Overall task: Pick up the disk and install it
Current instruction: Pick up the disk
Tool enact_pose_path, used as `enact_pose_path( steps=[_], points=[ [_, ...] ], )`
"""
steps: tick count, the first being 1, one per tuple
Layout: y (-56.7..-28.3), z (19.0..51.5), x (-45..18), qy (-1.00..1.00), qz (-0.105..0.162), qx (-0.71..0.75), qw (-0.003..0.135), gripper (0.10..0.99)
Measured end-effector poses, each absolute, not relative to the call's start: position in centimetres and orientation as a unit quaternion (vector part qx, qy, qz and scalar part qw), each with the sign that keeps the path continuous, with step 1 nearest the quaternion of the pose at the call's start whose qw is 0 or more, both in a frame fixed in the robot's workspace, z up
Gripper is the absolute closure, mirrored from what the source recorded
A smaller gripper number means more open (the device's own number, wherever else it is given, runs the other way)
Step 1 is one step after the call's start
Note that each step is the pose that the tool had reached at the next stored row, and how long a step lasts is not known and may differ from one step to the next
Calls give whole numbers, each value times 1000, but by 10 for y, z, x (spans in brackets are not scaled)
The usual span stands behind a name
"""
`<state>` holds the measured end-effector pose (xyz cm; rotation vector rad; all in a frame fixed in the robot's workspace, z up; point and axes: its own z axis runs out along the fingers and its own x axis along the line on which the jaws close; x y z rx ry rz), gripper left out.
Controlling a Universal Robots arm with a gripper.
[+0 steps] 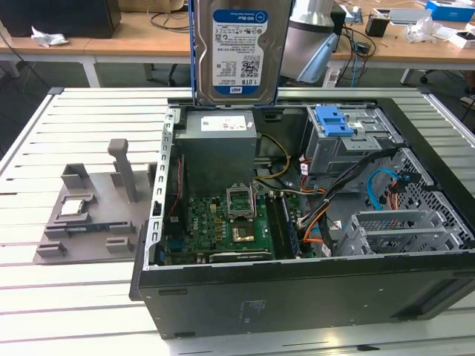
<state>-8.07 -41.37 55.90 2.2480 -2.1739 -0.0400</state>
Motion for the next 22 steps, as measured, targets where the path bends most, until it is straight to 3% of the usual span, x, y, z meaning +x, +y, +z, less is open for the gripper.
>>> enact_pose_path(
  steps=[22],
  points=[
    [-461, 558, -81, -695, -13, 719, 7, 722]
  ],
)
